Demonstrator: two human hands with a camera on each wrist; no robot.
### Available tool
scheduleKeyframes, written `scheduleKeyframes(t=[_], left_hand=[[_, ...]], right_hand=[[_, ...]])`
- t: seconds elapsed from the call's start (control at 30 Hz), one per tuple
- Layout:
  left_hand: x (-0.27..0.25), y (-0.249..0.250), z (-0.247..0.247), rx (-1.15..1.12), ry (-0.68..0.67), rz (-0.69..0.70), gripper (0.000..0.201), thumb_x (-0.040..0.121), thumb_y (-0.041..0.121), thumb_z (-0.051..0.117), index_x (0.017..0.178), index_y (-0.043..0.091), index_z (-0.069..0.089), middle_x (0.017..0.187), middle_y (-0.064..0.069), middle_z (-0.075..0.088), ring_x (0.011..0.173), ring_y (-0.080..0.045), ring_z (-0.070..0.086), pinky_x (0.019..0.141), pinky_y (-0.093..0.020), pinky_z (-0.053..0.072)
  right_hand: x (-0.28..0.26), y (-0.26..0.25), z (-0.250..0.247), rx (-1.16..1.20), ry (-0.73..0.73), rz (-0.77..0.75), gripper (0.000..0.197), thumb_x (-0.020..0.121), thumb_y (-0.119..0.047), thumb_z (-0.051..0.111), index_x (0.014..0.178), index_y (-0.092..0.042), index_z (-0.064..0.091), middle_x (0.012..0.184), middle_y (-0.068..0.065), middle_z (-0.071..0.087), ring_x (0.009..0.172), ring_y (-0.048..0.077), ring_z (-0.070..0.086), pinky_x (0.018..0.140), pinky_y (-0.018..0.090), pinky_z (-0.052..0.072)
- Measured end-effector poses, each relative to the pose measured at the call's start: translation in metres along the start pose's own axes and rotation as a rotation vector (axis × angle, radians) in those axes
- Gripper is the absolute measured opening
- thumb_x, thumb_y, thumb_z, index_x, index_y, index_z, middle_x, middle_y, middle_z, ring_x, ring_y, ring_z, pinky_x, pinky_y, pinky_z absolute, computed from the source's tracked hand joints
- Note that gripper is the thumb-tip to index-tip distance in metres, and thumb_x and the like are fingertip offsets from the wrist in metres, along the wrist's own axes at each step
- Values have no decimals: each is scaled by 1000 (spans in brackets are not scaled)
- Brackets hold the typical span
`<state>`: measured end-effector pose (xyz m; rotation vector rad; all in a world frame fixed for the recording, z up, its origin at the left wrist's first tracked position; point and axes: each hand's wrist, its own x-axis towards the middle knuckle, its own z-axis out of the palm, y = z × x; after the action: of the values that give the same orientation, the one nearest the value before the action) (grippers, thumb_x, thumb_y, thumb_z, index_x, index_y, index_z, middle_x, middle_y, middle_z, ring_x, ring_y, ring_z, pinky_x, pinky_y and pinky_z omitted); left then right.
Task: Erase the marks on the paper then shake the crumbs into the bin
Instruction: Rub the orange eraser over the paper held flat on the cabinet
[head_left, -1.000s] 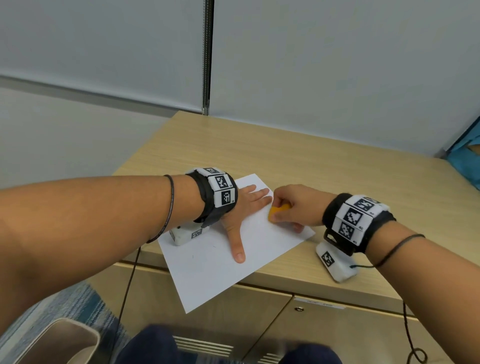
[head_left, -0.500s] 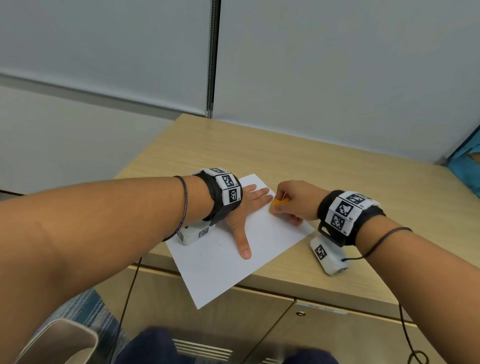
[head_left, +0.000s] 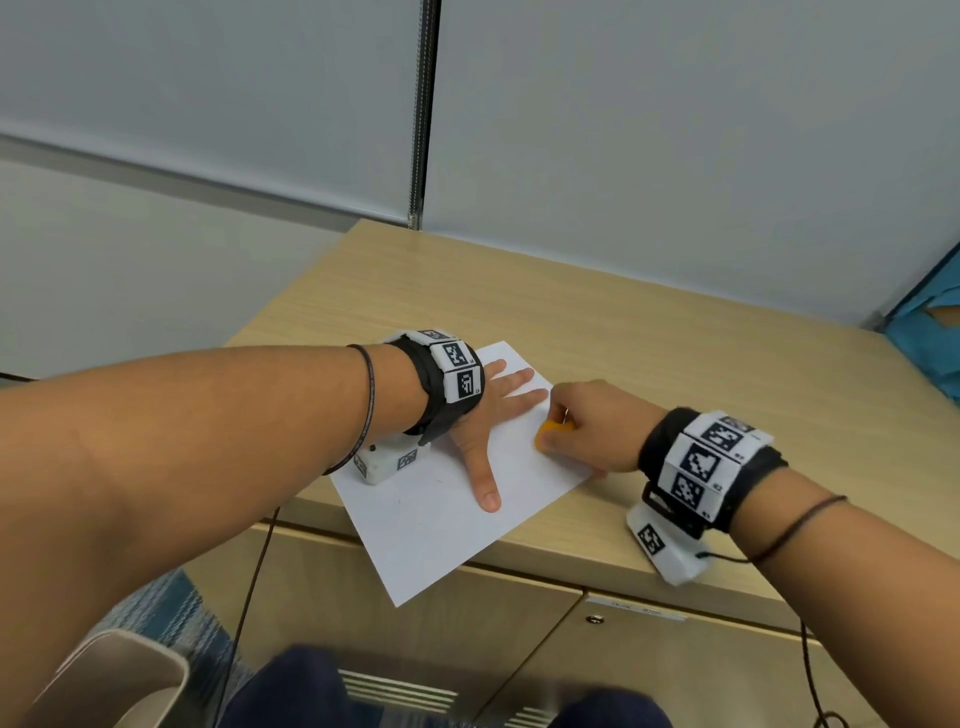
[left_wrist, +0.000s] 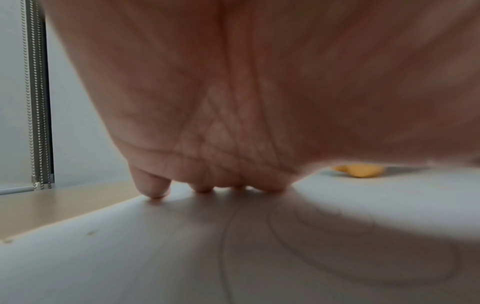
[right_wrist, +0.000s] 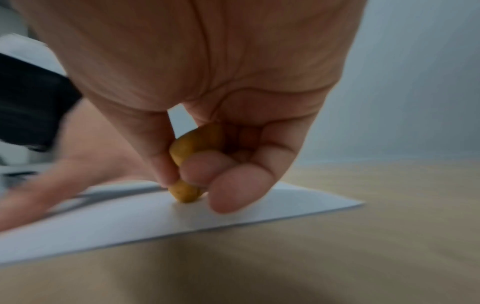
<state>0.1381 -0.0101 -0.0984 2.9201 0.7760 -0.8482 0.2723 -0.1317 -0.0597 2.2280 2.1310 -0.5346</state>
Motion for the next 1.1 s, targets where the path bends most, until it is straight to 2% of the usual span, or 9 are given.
scheduleKeyframes(t=[0.17, 0.27, 0.37, 0.53, 0.67, 0.77, 0.83, 0.93, 1.1], left_hand=[[3, -1, 0, 14, -9, 8, 162, 35, 94, 68, 150, 36, -32, 161, 1, -35, 150, -34, -23, 117, -68, 0], [2, 0, 0, 6, -3, 2, 159, 41, 90, 72, 151, 37, -31, 161, 2, -35, 150, -32, -24, 117, -65, -1], [-2, 1, -2, 1, -1, 5, 155, 47, 85, 74, 151, 38, -30, 161, 1, -34, 150, -33, -25, 116, -65, -2], [1, 1, -1, 4, -13, 6, 164, 34, 93, 68, 150, 36, -31, 161, 2, -35, 150, -34, -24, 117, -68, -2], [-1, 1, -2, -9, -22, 0, 170, 15, 97, 55, 151, 39, -30, 161, 4, -35, 150, -32, -24, 118, -66, 0], [-1, 0, -2, -10, -12, -3, 168, 22, 95, 63, 150, 39, -31, 161, 3, -35, 150, -31, -24, 118, -66, -1], [1, 0, -1, -3, 0, 3, 163, 34, 92, 70, 150, 38, -31, 161, 3, -35, 150, -33, -24, 118, -66, -1], [2, 0, 1, -3, 4, 10, 168, 22, 97, 59, 150, 37, -32, 161, 3, -35, 150, -33, -24, 118, -66, -2], [-1, 2, -1, -1, 1, -8, 168, 23, 96, 64, 150, 38, -32, 161, 4, -34, 151, -31, -23, 118, -65, 0]], right_hand=[[-25, -26, 22, -64, -106, -224, 22, 91, -37, 63, 94, -16, 59, 86, 0, 64, 73, 15, 54, 65, 26, 43], [-9, -11, 7, -32, -89, -119, 25, 94, -36, 62, 100, -12, 61, 83, -4, 60, 60, 5, 52, 55, 19, 41], [1, 1, 0, 34, -2, -27, 25, 93, -33, 61, 100, -9, 58, 86, 2, 61, 56, 11, 55, 52, 25, 46], [-19, -20, 17, -60, -133, -214, 23, 89, -36, 65, 97, -16, 59, 88, -1, 61, 74, 14, 53, 66, 28, 45], [2, -2, -2, -68, -62, -97, 23, 92, -37, 63, 98, -14, 59, 82, -6, 59, 61, 5, 52, 56, 22, 39], [8, 7, -2, -52, 29, -36, 25, 91, -35, 62, 98, -12, 59, 89, 0, 62, 73, 17, 58, 61, 28, 45], [-4, -2, 10, -47, -43, -131, 22, 90, -36, 64, 96, -16, 57, 85, -5, 58, 75, 14, 55, 63, 26, 44], [-17, -10, 21, -14, -131, -227, 21, 88, -39, 67, 92, -22, 55, 82, -8, 56, 74, 13, 52, 66, 27, 44], [8, 16, -2, -9, -8, -57, 23, 89, -38, 67, 95, -17, 59, 91, -2, 62, 80, 19, 60, 68, 30, 49]])
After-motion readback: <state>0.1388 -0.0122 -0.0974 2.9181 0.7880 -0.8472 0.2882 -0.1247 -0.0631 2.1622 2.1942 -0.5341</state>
